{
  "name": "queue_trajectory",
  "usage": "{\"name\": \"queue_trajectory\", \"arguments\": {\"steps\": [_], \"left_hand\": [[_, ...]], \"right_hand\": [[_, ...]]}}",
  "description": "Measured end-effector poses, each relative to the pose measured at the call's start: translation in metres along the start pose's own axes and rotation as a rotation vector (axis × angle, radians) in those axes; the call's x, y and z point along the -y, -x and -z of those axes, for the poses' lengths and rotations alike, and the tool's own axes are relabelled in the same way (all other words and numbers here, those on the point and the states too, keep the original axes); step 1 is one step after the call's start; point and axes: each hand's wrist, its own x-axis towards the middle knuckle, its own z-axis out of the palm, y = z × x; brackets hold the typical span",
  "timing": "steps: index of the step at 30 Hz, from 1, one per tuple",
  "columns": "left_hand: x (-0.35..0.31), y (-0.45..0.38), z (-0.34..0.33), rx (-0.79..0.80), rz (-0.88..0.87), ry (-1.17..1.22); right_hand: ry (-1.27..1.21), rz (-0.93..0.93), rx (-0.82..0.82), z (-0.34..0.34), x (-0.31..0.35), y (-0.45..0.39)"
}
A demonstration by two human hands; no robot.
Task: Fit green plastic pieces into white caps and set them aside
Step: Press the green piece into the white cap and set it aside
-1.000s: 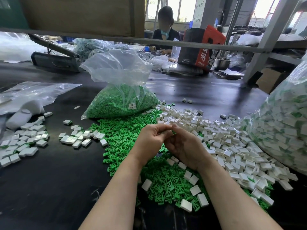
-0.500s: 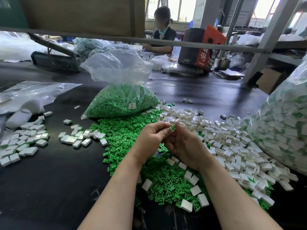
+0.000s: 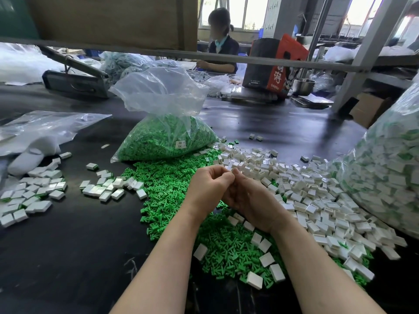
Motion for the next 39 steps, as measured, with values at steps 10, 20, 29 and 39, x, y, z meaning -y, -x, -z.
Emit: {"name": "queue_trajectory", "arguments": {"steps": [10,20,29,39], "left_hand": [[-0.0027,0.0011,-0.0048,-0.028,0.046,0.051],[-0.0054,0.0038,-0.0083,-0.037,0.029,-0.021],[-0.0040,0.0028,-0.0057,-0.016,0.004,-0.051],[-0.0030,0.0015,-0.0019,0.036,-0.027,-0.026]], "right_hand": [[-0.003,0.012,-0.045,0.0022,-0.0008,0.0001],[-0.049,0.037,-0.091,0.0009,-0.0022,0.0015],[-0.083,0.037,0.014,0.0053,-0.0011,0.0030],[-0.059,0.077,0.009,0.0025,-0.0009,0.0041]]}}
